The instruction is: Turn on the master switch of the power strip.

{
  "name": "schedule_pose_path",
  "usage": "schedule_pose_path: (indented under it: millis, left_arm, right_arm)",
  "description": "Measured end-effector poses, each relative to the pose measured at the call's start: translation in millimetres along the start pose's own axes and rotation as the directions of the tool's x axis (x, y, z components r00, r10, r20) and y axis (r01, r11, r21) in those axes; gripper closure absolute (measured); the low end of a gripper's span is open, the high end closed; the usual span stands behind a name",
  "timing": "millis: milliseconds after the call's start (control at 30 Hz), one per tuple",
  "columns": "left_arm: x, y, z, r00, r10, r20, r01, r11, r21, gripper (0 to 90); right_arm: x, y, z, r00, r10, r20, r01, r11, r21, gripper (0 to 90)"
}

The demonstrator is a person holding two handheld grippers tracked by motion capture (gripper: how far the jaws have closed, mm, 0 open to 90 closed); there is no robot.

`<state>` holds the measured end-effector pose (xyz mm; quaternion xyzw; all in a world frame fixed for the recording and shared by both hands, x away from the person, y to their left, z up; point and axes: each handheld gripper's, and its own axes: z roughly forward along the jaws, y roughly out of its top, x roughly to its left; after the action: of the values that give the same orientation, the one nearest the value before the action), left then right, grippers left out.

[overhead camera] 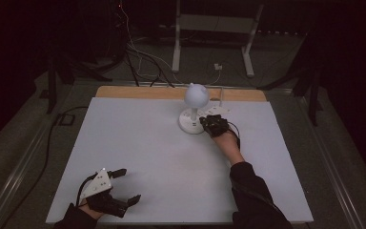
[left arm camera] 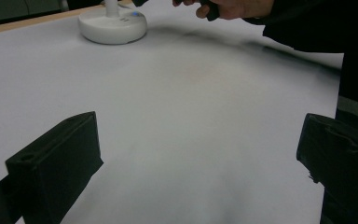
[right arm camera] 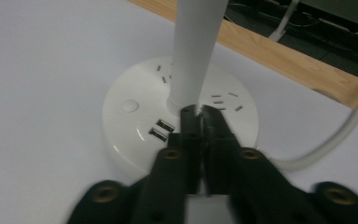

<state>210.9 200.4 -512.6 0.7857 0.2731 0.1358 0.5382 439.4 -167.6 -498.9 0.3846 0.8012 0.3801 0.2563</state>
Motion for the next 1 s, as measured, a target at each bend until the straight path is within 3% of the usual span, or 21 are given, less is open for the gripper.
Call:
schedule_pose_path:
  millis: [200, 400, 500, 700, 733, 800, 867, 1000]
  left_arm:
    - [-0.1, 0.4, 0.2, 1.0, 0.0, 0.005, 0.0, 1.0, 0.0, 0.2]
    - [-0.1, 0.6, -0.2, 1.0, 0.0, 0.006, 0.0, 1.0, 0.0, 0.2]
    - [-0.7, 0.9, 0.0, 1.0, 0.003, 0.008, -0.003, 1.0, 0.0, 0.2]
    - [-0.5, 0.7, -0.1, 1.0, 0.0, 0.007, 0.0, 1.0, 0.002, 0.2]
    - [-0.4, 0.7, 0.0, 1.0, -0.001, 0.007, 0.001, 1.0, 0.002, 0.2]
    - [-0.7, 0.7, 0.0, 1.0, 0.0, 0.007, 0.0, 1.0, 0.003, 0.2]
    - [-0.9, 0.9, -0.3, 1.0, 0.002, 0.005, -0.002, 1.0, 0.002, 0.2]
    - [-0.9, 0.8, -0.7, 1.0, 0.001, 0.005, -0.001, 1.0, 0.001, 0.2]
  right_arm:
    - [0.4, 0.0, -2.7, 0.9999, 0.006, -0.011, -0.006, 1.0, -0.001, 75.1]
    - [-0.8, 1.9, -6.2, 0.9965, 0.035, -0.076, -0.032, 0.9989, 0.034, 41.6]
    - [-1.5, 1.5, -7.7, 0.9931, 0.05, -0.106, -0.045, 0.9978, 0.049, 30.9]
    - [1.4, 2.4, -9.2, 0.9897, 0.046, -0.136, -0.037, 0.9969, 0.069, 21.4]
    - [2.2, 3.9, -10.5, 0.9872, 0.049, -0.152, -0.038, 0.9966, 0.073, 15.1]
    - [2.8, 4.7, -11.5, 0.986, 0.05, -0.159, -0.039, 0.9966, 0.072, 14.9]
    - [4.9, 7.2, -14.2, 0.9806, 0.037, -0.193, -0.022, 0.9966, 0.079, 1.8]
    - [6.7, 9.9, -18.5, 0.9767, 0.033, -0.212, -0.018, 0.9971, 0.074, 0.0]
